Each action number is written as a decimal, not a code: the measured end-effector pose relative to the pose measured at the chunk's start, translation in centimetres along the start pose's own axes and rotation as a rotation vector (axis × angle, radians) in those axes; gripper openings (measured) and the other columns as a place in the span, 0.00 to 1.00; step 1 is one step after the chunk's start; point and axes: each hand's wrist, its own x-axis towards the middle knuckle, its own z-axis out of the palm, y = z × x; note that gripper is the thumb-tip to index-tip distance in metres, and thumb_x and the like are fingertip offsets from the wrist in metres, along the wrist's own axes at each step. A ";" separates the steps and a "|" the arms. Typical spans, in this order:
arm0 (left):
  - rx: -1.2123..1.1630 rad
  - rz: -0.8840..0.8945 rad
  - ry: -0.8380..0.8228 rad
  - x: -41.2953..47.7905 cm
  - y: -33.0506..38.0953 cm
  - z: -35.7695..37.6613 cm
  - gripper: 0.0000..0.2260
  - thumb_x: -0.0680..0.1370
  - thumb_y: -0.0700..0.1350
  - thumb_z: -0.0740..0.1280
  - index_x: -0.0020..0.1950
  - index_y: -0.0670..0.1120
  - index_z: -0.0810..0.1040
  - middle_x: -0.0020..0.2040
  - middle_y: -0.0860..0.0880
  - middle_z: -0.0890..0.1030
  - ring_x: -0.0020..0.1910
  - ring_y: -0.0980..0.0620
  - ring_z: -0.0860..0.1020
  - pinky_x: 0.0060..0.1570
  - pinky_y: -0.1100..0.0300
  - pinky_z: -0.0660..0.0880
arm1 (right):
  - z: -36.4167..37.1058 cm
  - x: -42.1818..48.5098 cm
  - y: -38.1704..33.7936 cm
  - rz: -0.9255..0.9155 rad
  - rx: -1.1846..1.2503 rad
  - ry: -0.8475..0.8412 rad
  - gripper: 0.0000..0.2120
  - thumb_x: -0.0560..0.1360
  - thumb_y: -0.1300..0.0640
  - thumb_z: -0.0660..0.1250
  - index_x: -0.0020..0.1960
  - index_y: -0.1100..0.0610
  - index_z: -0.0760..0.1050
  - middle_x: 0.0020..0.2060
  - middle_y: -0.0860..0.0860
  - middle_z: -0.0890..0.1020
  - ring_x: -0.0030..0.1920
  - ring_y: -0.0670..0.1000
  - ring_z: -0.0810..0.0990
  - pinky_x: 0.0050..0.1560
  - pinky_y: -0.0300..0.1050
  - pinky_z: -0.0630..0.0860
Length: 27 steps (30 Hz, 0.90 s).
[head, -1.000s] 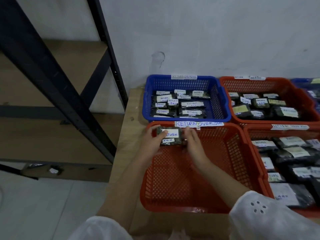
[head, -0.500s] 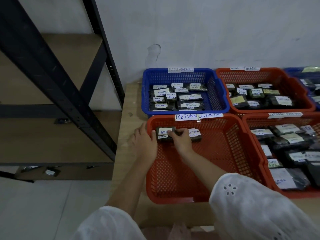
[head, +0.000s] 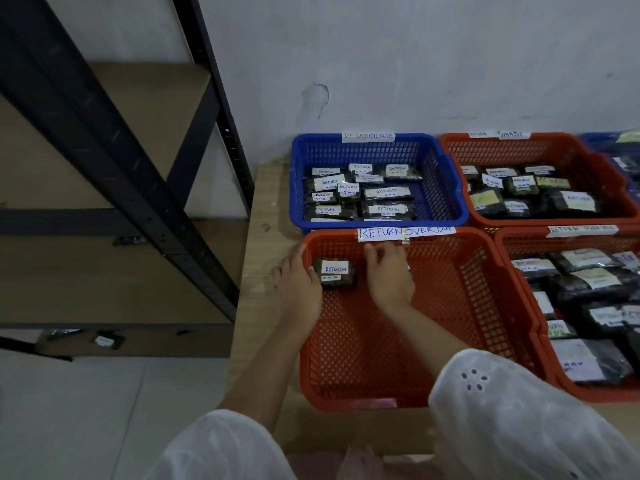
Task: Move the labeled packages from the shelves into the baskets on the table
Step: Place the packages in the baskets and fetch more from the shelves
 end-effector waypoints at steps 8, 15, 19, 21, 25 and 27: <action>-0.016 -0.013 0.007 0.0 0.1 0.0 0.21 0.80 0.41 0.56 0.74 0.48 0.63 0.68 0.46 0.71 0.66 0.46 0.67 0.67 0.54 0.60 | -0.9 1.9 4.5 0.214 0.182 -0.120 0.13 0.77 0.59 0.64 0.61 0.59 0.73 0.61 0.59 0.75 0.61 0.58 0.74 0.64 0.53 0.70; -0.062 -0.023 -0.029 -0.1 0.2 -0.2 0.22 0.81 0.42 0.55 0.74 0.52 0.61 0.68 0.47 0.70 0.67 0.46 0.66 0.65 0.54 0.61 | 0.3 1.3 2.6 0.249 0.215 -0.114 0.14 0.77 0.59 0.65 0.62 0.60 0.73 0.61 0.60 0.75 0.61 0.59 0.74 0.62 0.49 0.70; -0.060 -0.025 -0.145 0.1 -0.1 -0.6 0.25 0.80 0.44 0.58 0.76 0.52 0.55 0.69 0.45 0.67 0.68 0.45 0.63 0.67 0.50 0.60 | -1.0 0.7 1.8 0.251 0.214 -0.096 0.16 0.78 0.53 0.63 0.63 0.60 0.72 0.62 0.60 0.74 0.62 0.60 0.73 0.64 0.54 0.70; -0.084 -0.028 -0.191 0.3 -0.4 -1.0 0.26 0.80 0.46 0.59 0.76 0.53 0.56 0.69 0.44 0.66 0.69 0.44 0.61 0.69 0.49 0.59 | -1.9 -0.3 1.3 0.239 0.219 -0.033 0.17 0.78 0.51 0.63 0.62 0.60 0.72 0.61 0.60 0.75 0.62 0.61 0.73 0.64 0.56 0.70; -0.131 0.016 -0.166 0.3 -1.1 -3.0 0.21 0.79 0.49 0.61 0.72 0.53 0.64 0.66 0.44 0.67 0.69 0.44 0.62 0.67 0.51 0.60 | -2.8 -3.4 0.0 0.170 0.255 0.066 0.16 0.78 0.49 0.63 0.61 0.57 0.72 0.59 0.58 0.74 0.61 0.59 0.73 0.63 0.58 0.70; -0.148 0.072 -0.172 0.1 -1.7 -4.3 0.18 0.79 0.48 0.61 0.70 0.52 0.68 0.65 0.44 0.69 0.68 0.45 0.64 0.66 0.52 0.61 | -3.1 -5.2 -1.1 0.142 0.304 0.111 0.16 0.77 0.49 0.64 0.61 0.55 0.72 0.59 0.56 0.74 0.61 0.57 0.73 0.63 0.58 0.69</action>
